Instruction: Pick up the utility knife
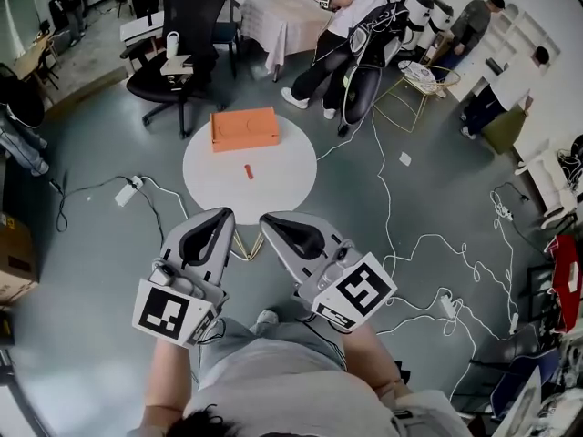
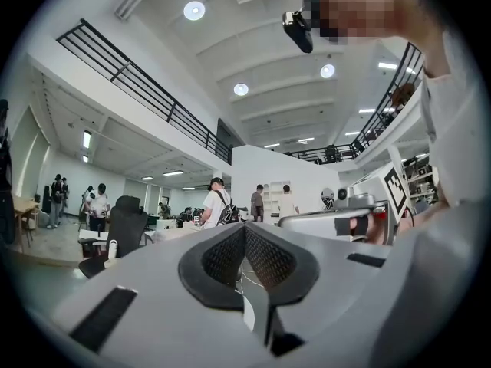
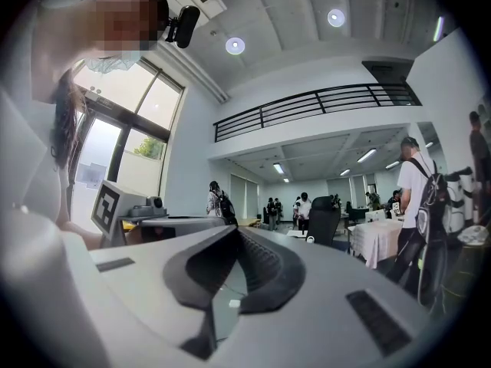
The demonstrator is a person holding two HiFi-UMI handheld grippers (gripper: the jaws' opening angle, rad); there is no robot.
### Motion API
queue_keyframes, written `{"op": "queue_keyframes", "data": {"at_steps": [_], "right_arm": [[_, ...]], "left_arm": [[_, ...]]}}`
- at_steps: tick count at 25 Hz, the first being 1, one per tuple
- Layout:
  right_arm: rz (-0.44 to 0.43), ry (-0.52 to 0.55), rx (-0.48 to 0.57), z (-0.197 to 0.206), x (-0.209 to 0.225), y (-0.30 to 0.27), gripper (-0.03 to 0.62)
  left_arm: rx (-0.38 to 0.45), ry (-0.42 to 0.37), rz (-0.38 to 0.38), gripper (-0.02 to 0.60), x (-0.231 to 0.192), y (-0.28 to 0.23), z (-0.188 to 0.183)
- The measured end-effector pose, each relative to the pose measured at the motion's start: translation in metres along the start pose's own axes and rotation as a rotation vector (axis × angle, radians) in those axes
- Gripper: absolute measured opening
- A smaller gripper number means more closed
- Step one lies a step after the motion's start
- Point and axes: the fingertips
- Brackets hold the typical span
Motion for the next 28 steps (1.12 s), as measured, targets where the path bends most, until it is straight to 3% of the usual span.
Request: {"op": "queue_keyframes", "data": {"at_steps": [5, 9, 21, 28], "right_arm": [[-0.018, -0.045, -0.005, 0.009, 0.033, -0.021, 0.009], [0.013, -0.061, -0.015, 0.017, 0.061, -0.044, 0.009], [0.188, -0.077, -0.044, 0.030, 0.143, -0.164, 0.009], [0.333, -0.107, -0.097, 0.053, 0.182, -0.218, 0.011]], "left_arm": [[-0.032, -0.008, -0.021, 0.008, -0.023, -0.032, 0.007], [-0.045, -0.007, 0.005, 0.008, -0.050, -0.058, 0.018], [-0.067, 0.013, 0.208, 0.008, -0.166, -0.140, 0.038], [-0.101, 0.041, 0.330, 0.008, -0.224, -0.168, 0.052]]}}
Point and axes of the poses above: the fingertips, and each gripper's own axes: y backward along the fingers, x to its right, z out of its underside, and after that the axes turned 1 degree about -y, right-handed
